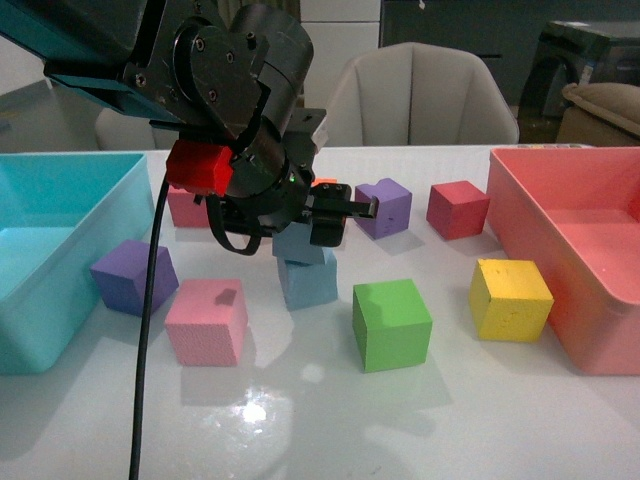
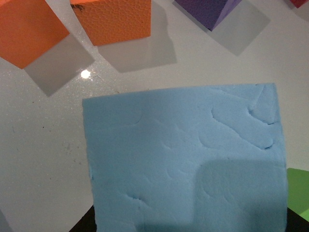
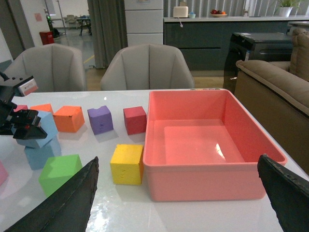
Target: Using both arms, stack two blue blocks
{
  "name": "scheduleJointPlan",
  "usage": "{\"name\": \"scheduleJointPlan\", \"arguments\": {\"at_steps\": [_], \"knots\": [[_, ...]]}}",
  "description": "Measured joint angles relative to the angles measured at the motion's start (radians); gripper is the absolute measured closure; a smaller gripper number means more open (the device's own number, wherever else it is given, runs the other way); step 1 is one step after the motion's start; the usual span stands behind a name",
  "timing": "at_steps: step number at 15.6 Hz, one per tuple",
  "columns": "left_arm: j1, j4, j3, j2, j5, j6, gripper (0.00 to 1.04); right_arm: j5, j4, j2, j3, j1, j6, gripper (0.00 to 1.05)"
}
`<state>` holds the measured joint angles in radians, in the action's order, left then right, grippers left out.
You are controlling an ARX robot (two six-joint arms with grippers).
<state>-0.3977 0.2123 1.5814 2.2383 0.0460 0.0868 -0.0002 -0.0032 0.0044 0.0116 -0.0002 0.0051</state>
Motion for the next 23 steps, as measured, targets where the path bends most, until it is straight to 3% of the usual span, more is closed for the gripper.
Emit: {"name": "scheduleJointPlan", "arguments": {"at_steps": [4,9,16,21,23], "knots": [[0.0,-0.003,0.0,0.015,0.013,0.012,0.56,0.0,0.0,0.0,0.0,0.0,0.0,0.06],[0.002,-0.011,0.004,0.019,0.007,0.018,0.05,0.0,0.0,0.0,0.0,0.0,0.0,0.06],[-0.013,-0.14,-0.079,-0.183,0.013,0.006,0.07,0.0,0.0,0.0,0.0,0.0,0.0,0.06],[-0.058,-0.341,-0.37,-0.552,0.006,-0.049,0.07,0.0,0.0,0.0,0.0,0.0,0.0,0.06],[-0.043,-0.441,-0.539,-0.72,0.063,-0.125,0.07,0.0,0.0,0.0,0.0,0.0,0.0,0.06]]}}
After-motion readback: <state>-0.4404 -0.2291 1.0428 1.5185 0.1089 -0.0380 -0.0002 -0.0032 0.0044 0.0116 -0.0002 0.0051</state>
